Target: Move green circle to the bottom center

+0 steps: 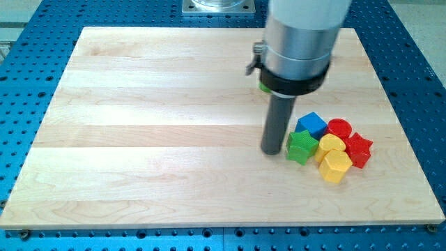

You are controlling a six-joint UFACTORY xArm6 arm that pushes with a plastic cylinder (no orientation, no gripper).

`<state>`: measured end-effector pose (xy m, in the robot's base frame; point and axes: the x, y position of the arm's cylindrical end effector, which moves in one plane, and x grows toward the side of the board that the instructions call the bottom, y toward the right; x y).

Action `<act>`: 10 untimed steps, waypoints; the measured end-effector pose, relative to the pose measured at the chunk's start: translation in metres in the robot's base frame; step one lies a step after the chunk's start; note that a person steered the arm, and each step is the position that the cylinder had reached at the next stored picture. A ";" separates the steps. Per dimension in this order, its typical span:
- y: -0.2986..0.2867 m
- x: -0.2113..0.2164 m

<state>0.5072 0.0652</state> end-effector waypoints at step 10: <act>0.060 -0.104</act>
<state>0.4030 0.1256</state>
